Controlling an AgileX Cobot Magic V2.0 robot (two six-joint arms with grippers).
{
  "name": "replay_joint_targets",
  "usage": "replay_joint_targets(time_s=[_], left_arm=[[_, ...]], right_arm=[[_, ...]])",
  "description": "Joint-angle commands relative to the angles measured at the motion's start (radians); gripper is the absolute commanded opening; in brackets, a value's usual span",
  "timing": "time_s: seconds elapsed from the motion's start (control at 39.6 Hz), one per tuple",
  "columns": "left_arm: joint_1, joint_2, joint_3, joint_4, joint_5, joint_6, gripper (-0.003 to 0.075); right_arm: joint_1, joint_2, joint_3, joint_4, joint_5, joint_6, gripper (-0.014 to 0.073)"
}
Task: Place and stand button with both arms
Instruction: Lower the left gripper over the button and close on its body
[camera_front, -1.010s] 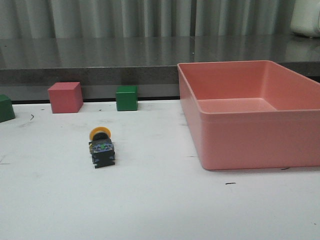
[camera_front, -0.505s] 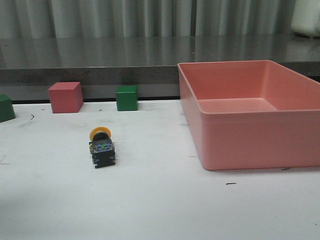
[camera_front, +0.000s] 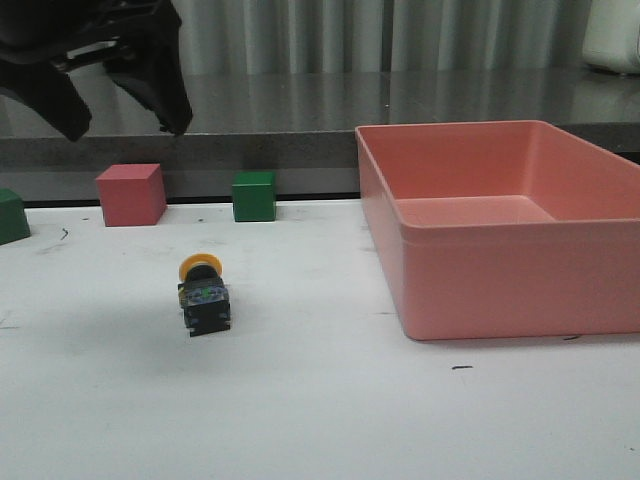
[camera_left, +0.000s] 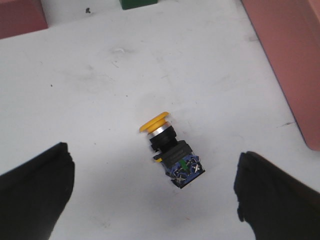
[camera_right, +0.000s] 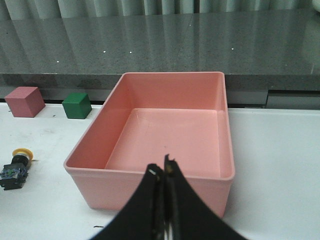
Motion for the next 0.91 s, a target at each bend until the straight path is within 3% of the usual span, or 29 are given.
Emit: replay_joint_targets(time_s=[0.0, 0.4, 0.66, 0.88], left_arm=[[-0.002, 0.035, -0.106, -0.013, 0.056, -0.068, 0.0648], [0.005, 0.422, -0.517, -0.032, 0.512, -0.086, 0.0638], [0.005, 0.558, -0.681, -0.096, 0.574, -0.116, 0.0638], [0.011, 0.610, -0.691, -0.110, 0.574, -0.148, 0.0638]], right_arm=[[-0.007, 0.011, -0.025, -0.018, -0.088, -0.007, -0.0071], [-0.007, 0.011, -0.025, -0.018, -0.088, -0.007, -0.0071], [-0.007, 0.011, -0.025, -0.018, -0.088, -0.007, -0.0071], [-0.007, 0.011, -0.025, -0.018, -0.088, -0.007, -0.0071]])
